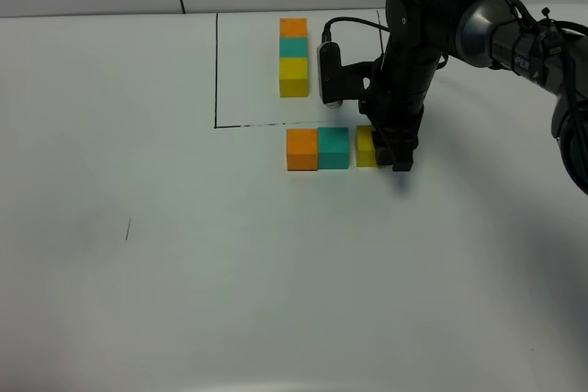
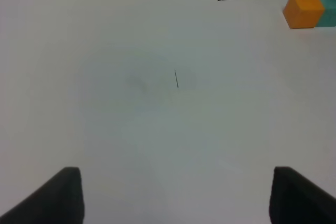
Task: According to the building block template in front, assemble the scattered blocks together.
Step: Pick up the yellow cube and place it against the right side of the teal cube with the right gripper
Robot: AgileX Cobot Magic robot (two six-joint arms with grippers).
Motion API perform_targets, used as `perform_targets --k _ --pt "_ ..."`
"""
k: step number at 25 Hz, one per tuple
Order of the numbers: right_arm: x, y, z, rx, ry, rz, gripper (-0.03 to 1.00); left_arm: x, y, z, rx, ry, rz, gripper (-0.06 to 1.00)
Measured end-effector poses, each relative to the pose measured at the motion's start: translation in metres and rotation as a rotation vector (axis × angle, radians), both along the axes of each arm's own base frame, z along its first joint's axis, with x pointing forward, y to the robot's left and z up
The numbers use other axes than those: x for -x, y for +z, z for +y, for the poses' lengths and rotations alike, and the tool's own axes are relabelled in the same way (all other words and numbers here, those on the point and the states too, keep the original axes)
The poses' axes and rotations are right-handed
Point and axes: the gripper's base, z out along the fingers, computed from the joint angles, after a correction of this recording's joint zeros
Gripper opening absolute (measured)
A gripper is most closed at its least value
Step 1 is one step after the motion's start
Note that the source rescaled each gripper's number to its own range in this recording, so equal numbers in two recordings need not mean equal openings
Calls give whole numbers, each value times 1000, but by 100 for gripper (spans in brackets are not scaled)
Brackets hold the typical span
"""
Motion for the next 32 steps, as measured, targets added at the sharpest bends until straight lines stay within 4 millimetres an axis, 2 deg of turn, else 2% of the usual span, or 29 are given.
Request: perform_targets --k 32 --pt "1 -3 6 -42 -6 16 1 0 0 0 0 0 0 61"
